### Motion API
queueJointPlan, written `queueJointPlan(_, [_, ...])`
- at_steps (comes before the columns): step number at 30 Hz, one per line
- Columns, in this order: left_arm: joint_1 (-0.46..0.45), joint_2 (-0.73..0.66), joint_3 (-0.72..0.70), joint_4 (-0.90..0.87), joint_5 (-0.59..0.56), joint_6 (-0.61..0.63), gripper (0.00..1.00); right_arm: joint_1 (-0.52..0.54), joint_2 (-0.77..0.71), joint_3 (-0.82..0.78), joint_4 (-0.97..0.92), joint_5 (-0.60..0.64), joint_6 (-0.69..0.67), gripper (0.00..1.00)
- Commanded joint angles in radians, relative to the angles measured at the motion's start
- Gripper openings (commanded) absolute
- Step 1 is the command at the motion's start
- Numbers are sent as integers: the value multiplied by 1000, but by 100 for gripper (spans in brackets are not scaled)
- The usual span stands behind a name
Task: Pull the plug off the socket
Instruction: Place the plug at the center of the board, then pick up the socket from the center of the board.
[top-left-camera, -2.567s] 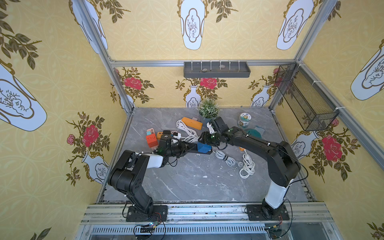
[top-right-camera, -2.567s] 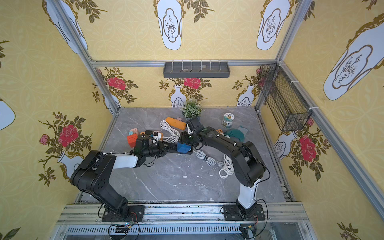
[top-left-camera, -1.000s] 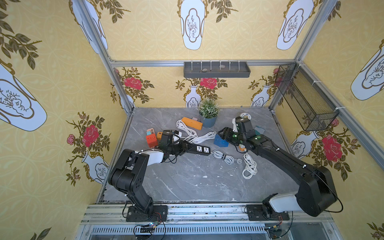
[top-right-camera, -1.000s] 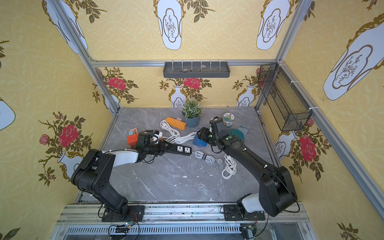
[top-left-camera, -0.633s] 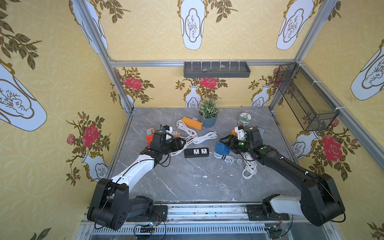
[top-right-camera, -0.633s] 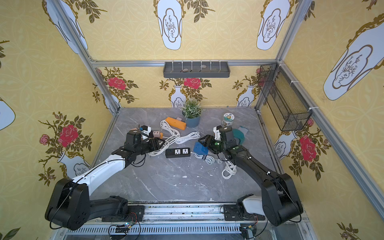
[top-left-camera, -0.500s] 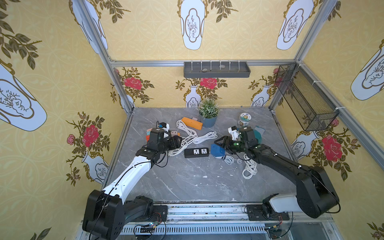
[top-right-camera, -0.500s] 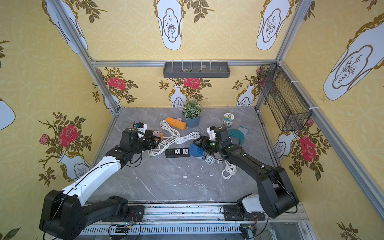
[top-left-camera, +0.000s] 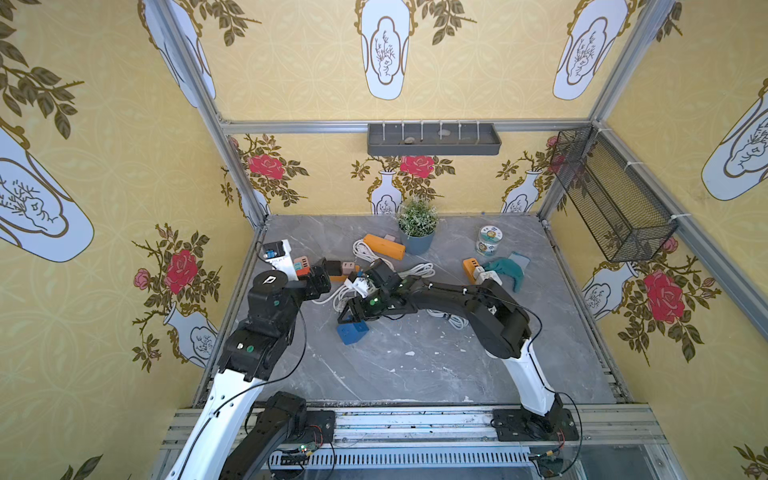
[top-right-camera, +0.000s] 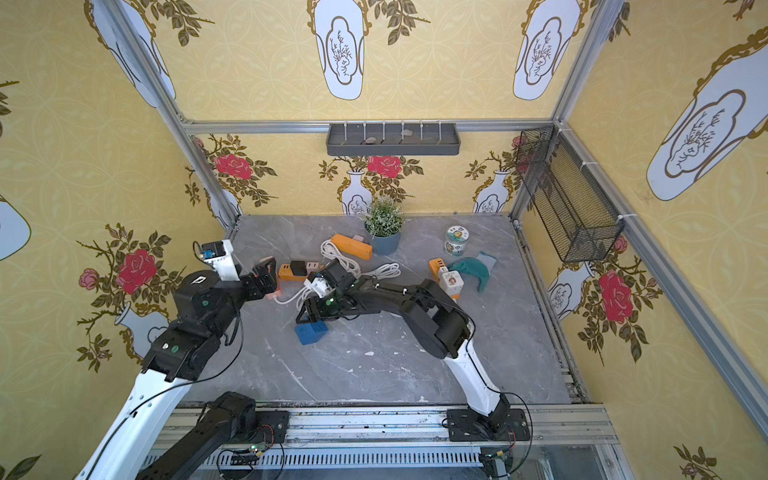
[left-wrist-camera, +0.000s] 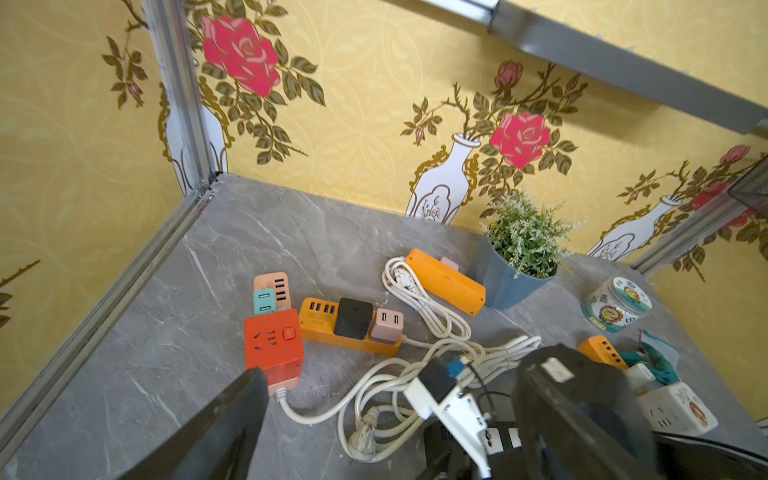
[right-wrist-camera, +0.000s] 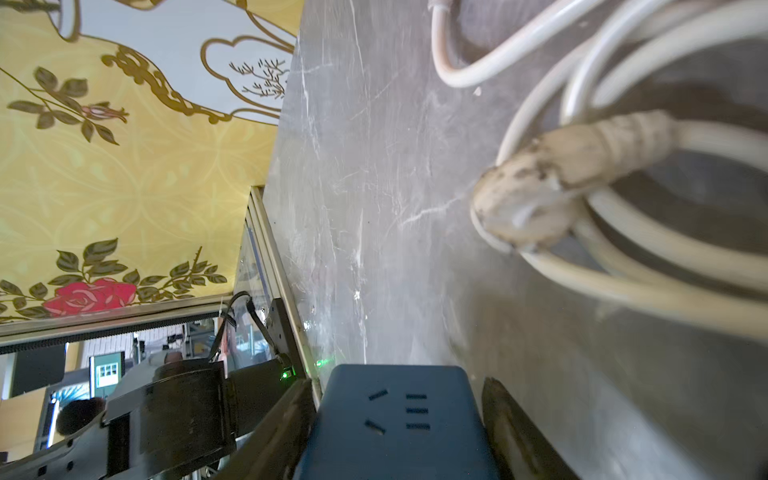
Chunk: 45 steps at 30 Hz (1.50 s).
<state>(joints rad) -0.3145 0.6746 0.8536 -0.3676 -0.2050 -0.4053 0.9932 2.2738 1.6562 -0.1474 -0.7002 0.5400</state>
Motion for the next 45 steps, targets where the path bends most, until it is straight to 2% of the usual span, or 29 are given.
queueJointPlan(1, [0,-90,-52,12,-4,-43,96,16,95,140,-73,-35,-31,49])
queueJointPlan(7, [-2,-155,-88,64,45,-91,94,52,196,306,-152,12,-20,69])
queueJointPlan(11, [0,-140,-96,123,131,-145,94,55,130,263,-200,128,-39,86])
queueJointPlan(15, [0,-118,-135,241,237,-209,93,38,-70,80,-193,291,-73,98])
queueJointPlan(18, [0,-73,-168,349,311,-274,93,32,-279,-85,-188,420,-104,99])
queueJointPlan(22, [-10,51,-202,503,474,-465,92,5,-588,-371,-145,569,-94,99])
queueJointPlan(24, [-41,139,-231,626,549,-553,91,-52,-771,-552,-103,613,-60,99])
queueJointPlan(26, [-107,225,-247,712,557,-606,91,-143,-941,-707,-71,633,-11,99])
queueJointPlan(29, [-254,351,-239,819,488,-656,91,-344,-1165,-878,-51,599,22,98])
queueJointPlan(32, [-364,483,-191,860,450,-663,91,-526,-1281,-974,-46,565,-29,98])
queueJointPlan(34, [-403,560,-159,867,454,-697,90,-661,-1282,-1004,-50,507,-46,98])
queueJointPlan(38, [-431,690,-119,921,458,-768,90,-954,-1150,-954,-98,261,-64,98])
queueJointPlan(40, [-431,738,-104,952,461,-780,89,-984,-1106,-914,-125,253,-118,98])
queueJointPlan(45, [-425,820,-67,998,462,-771,89,-985,-1014,-833,-173,347,-225,98])
